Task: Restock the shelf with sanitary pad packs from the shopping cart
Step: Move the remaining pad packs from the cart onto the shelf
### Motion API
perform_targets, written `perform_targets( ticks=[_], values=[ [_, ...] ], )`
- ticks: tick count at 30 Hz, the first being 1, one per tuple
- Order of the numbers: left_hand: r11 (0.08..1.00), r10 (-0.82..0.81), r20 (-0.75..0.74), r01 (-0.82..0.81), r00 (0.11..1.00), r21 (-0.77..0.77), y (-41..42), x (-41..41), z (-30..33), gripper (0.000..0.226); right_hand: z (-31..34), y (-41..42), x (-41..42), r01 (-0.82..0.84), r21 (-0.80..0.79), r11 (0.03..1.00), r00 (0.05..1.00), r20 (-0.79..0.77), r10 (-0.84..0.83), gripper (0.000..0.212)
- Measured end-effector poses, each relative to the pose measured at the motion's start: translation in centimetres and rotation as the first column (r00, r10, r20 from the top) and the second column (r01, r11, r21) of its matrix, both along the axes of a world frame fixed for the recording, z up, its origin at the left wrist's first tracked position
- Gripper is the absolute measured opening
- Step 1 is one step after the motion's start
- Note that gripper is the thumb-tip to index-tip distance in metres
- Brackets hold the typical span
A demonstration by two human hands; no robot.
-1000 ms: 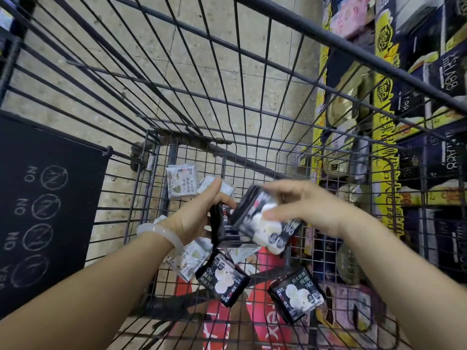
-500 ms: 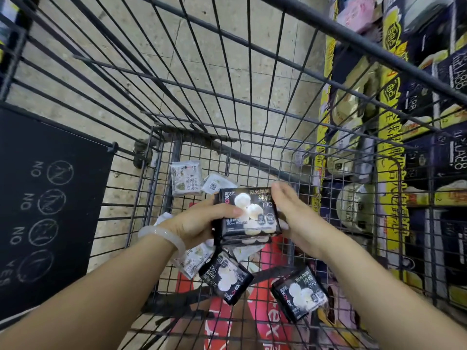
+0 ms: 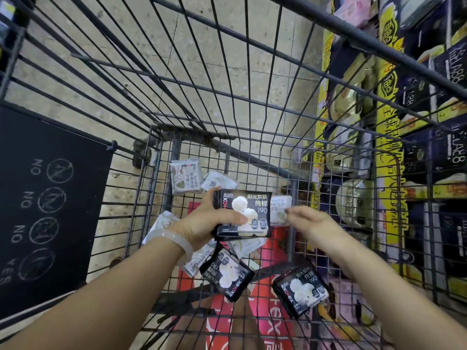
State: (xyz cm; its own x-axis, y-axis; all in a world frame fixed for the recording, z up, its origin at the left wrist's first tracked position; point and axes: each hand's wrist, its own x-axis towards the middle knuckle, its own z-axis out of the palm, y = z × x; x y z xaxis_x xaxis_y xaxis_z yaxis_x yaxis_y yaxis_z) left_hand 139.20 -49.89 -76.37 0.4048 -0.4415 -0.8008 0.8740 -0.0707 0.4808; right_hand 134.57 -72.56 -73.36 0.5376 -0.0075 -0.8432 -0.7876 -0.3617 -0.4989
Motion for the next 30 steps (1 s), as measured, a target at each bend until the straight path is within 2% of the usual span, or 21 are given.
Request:
perform_targets(
  ticks=[1,2,4,6,7,8,10,14,17,19,23,26,30],
  values=[
    [1.000,0.001,0.017,-0.001,1.000,0.004,0.1,0.0,-0.1,0.108,-0.4,-1.1,-0.5,-0.126,-0.066,0.990,0.992,-0.017,0.125,0.016],
    [1.000,-0.012,0.033,0.011,0.999,0.008,0.2,0.0,-0.2,0.104,-0.8,-2.0,-1.1,-0.270,-0.083,0.959,0.961,-0.078,0.264,0.025],
    [0.998,-0.056,0.050,0.055,0.997,0.022,0.4,-0.1,-0.4,0.097,-1.8,-2.8,-2.4,-0.534,-0.086,0.841,0.834,-0.215,0.508,0.039],
    [0.994,-0.102,0.066,0.100,0.993,0.033,0.5,-0.4,-0.6,0.090,-2.5,-2.9,-3.3,-0.708,-0.098,0.699,0.695,-0.274,0.665,0.057],
    [0.993,-0.111,0.067,0.109,0.992,0.039,0.6,-0.4,-0.6,0.087,-2.8,-2.9,-3.7,-0.747,-0.111,0.655,0.654,-0.294,0.697,0.064],
    [0.992,-0.115,0.067,0.112,0.991,0.050,0.7,-0.5,-0.7,0.085,-3.1,-3.0,-4.0,-0.756,-0.118,0.643,0.644,-0.302,0.702,0.067],
    [0.990,-0.132,0.062,0.129,0.989,0.050,0.9,-0.7,-0.9,0.083,-3.8,-3.3,-4.5,-0.726,-0.113,0.679,0.677,-0.294,0.675,0.067],
    [0.985,-0.168,0.016,0.167,0.986,0.039,1.1,-1.1,-1.8,0.100,-4.4,-3.5,-4.8,-0.679,-0.097,0.727,0.721,-0.276,0.636,0.065],
    [0.979,-0.204,0.035,0.204,0.978,0.027,0.2,-1.7,-1.6,0.089,-5.0,-3.7,-4.9,-0.673,-0.108,0.732,0.727,-0.280,0.627,0.068],
    [0.978,-0.206,0.007,0.206,0.978,0.016,-0.3,-2.3,-1.3,0.088,-5.4,-4.0,-5.2,-0.667,-0.103,0.738,0.728,-0.301,0.616,0.077],
    [0.980,-0.193,-0.014,0.193,0.981,0.038,-1.0,-3.5,-1.8,0.103,-5.6,-4.5,-6.1,-0.614,-0.049,0.788,0.748,-0.353,0.562,0.101],
    [0.979,-0.194,-0.017,0.195,0.981,0.063,-1.2,-4.4,-2.0,0.113,-5.3,-4.6,-6.7,-0.599,-0.048,0.799,0.768,-0.316,0.557,0.107],
    [0.973,-0.215,-0.014,0.215,0.977,0.088,-1.3,-5.7,-2.3,0.117,-5.5,-4.3,-7.3,-0.637,-0.104,0.764,0.755,-0.287,0.590,0.108]
  ],
)
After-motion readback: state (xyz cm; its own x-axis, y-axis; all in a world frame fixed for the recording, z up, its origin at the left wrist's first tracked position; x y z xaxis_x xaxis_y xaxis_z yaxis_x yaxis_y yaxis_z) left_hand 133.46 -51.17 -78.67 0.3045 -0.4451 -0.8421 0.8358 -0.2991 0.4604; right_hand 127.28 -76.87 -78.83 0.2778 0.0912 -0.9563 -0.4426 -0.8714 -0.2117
